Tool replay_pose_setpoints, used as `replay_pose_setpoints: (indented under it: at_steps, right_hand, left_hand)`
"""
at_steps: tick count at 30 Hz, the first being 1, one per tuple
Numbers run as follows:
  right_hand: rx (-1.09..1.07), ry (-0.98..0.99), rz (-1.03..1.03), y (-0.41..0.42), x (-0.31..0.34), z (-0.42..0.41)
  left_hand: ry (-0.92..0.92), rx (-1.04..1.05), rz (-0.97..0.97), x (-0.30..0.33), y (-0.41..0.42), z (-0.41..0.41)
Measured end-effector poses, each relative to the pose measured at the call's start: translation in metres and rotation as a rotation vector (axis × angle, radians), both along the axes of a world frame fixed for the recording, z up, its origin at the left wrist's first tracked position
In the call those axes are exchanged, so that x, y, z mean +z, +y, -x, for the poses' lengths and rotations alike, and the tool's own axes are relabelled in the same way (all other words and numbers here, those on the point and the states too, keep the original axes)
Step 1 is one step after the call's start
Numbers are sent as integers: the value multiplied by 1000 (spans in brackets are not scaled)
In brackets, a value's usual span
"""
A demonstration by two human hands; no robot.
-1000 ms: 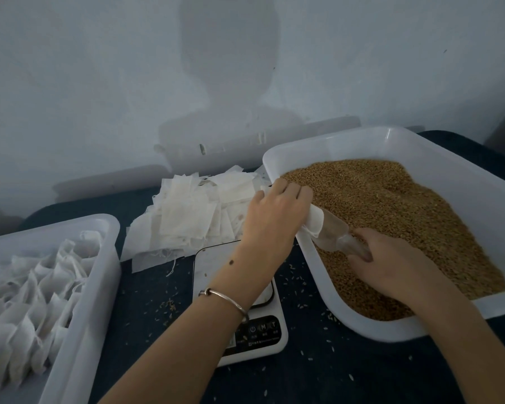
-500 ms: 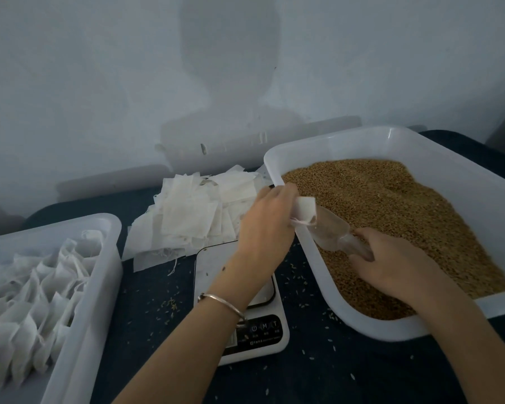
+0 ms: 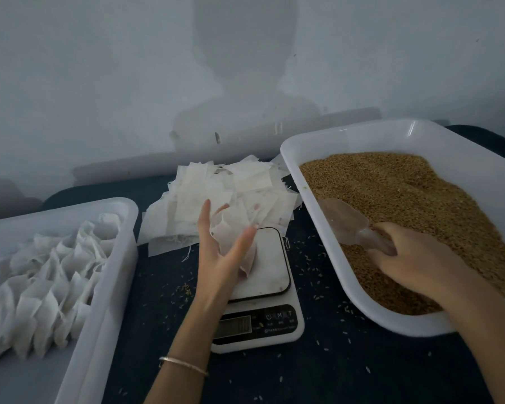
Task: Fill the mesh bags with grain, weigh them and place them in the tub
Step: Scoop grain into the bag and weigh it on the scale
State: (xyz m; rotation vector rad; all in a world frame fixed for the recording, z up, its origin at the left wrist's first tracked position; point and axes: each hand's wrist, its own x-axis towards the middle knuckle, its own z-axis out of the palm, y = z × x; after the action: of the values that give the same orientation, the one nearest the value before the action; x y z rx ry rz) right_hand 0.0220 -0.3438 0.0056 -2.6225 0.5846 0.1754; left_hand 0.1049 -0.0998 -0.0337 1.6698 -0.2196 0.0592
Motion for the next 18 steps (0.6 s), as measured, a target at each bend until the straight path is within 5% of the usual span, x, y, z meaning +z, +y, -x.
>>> replay_pose_setpoints:
  at_steps: [6, 10, 18]
  right_hand:
    - [-8, 25, 11, 0, 1, -1]
    - [-6, 27, 23, 0, 0, -2]
    - [-18, 31, 12, -2, -2, -3]
  left_hand:
    - [44, 334, 190, 1, 34, -9]
    - [53, 380, 247, -7, 53, -9]
    - [84, 398, 68, -16, 69, 6]
